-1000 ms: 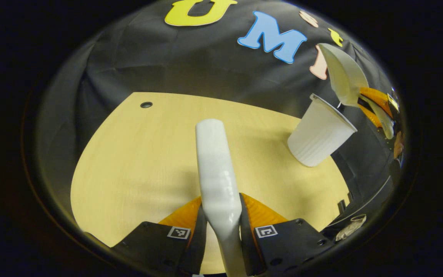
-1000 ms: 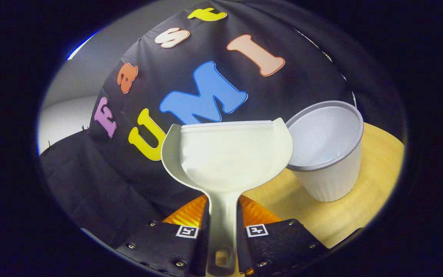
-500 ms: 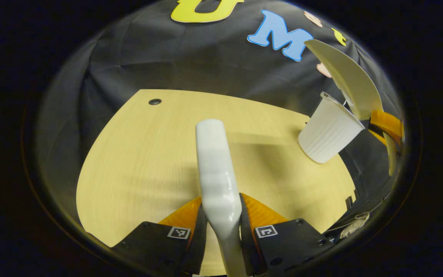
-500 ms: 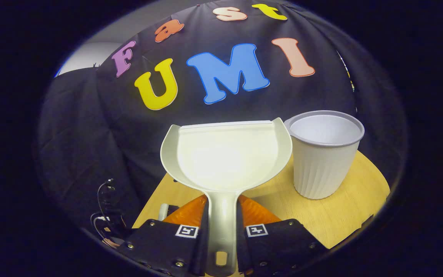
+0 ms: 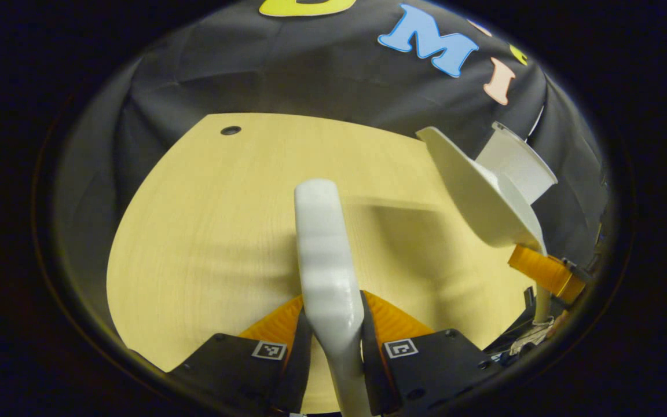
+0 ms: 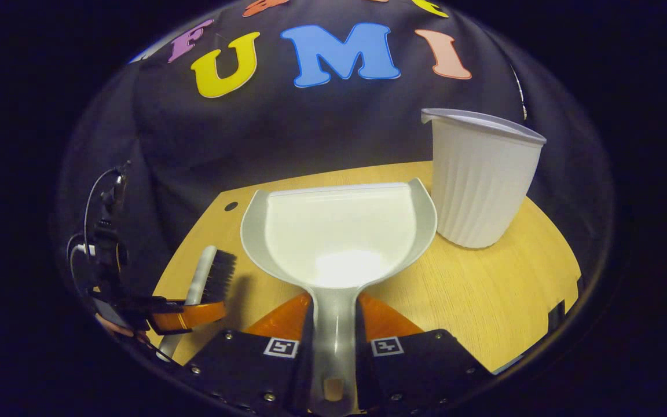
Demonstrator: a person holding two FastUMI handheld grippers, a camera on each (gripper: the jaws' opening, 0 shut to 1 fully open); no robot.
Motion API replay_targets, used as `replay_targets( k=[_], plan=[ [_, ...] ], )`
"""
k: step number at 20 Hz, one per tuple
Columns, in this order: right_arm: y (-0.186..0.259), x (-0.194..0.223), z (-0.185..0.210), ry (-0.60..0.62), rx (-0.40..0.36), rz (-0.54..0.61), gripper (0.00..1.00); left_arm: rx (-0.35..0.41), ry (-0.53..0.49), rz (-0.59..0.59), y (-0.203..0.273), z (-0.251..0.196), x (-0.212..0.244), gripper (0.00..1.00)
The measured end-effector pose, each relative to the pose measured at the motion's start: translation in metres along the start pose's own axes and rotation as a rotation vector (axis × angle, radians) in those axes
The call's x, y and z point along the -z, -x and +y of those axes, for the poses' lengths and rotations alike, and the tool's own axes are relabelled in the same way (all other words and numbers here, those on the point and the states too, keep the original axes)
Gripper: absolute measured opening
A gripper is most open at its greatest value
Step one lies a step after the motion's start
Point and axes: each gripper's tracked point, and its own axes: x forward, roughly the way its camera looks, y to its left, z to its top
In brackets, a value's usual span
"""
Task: Pick up the small broom and dustpan from the desktop, sweep the trash into the dustpan with the broom, and then empty the trash into the garbage bin.
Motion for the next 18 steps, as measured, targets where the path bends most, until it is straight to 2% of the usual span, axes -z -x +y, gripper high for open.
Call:
replay_targets(
  k=[2,8,9,12,13,18],
  plan=[
    [-0.007,0.020,-0.010,-0.019,0.026,0.040,0.31,0.000,0.008,0.013,-0.008,-0.005,0.004,0.49],
    [-0.014,0.064,-0.025,-0.038,0.047,0.144,0.31,-0.029,-0.007,0.037,-0.031,-0.016,0.013,0.47],
    [-0.016,0.067,-0.027,-0.036,0.046,0.156,0.31,-0.036,-0.008,0.039,-0.034,-0.017,0.013,0.49],
    [-0.019,0.071,-0.029,-0.014,0.044,0.178,0.30,-0.053,0.013,0.052,-0.042,-0.017,0.016,0.49],
    [-0.019,0.070,-0.029,0.000,0.045,0.181,0.31,-0.057,0.018,0.055,-0.043,-0.016,0.018,0.46],
    [-0.020,0.075,-0.029,0.042,0.048,0.214,0.31,-0.086,0.039,0.071,-0.048,-0.013,0.032,0.48]
  ],
)
